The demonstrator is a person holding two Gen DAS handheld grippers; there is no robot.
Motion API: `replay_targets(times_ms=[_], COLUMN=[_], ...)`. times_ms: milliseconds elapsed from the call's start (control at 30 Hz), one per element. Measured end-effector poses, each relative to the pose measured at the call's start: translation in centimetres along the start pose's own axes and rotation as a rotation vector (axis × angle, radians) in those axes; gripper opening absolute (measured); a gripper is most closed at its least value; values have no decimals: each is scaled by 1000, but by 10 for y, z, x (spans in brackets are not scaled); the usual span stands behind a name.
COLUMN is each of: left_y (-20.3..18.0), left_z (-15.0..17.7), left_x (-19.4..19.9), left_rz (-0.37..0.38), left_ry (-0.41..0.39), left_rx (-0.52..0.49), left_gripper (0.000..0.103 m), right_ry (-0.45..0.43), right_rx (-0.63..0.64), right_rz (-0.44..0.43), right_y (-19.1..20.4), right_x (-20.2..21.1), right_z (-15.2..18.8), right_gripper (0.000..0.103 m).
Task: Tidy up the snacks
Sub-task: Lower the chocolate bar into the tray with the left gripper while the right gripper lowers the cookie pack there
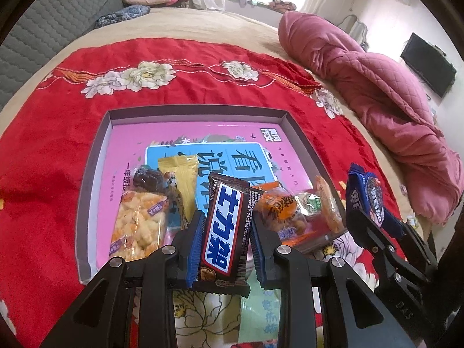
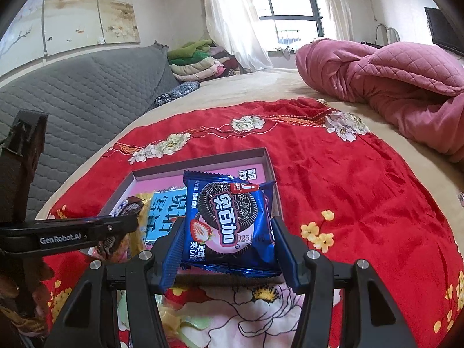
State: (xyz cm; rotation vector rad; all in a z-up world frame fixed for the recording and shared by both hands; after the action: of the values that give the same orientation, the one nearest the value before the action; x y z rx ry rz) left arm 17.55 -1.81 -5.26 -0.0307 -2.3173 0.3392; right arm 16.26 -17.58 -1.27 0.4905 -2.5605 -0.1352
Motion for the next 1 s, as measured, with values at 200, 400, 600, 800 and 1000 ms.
replay_targets(times_ms=[200,400,600,800,1000], left_y=[-1,-5,-3,-3,-3], left_z=[-1,2,6,7,7], left_x=[-11,-20,-27,-31,-32], left_rz=[-6,-8,-11,-12,-12], left_ry=[10,25,44,51,56], left_rx=[5,-5,-3,-5,-6], left_gripper=[31,31,31,31,31], right_ry=[2,14,28,48,75], right_rx=[20,26,31,-4,-17], right_rz=[-8,-11,-13,-32,-44], right_y=[4,4,5,4,4], right_x=[-8,-17,-25,-32,-41], right_z=[0,2,5,6,9], right_gripper=[58,58,58,58,58])
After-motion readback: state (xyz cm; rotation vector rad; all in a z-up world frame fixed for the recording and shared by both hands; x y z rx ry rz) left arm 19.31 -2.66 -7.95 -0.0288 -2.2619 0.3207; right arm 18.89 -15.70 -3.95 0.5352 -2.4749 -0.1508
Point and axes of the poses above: each gripper's, at about its wrist camera, not at the fingertips, and x roughly against the way its jaws point, y to its left, z to its underside, the point moved 5 cm from there along -x, roughly the way its jaws point, and after that the axes turned 9 degrees about -y, right-handed, at the moved point
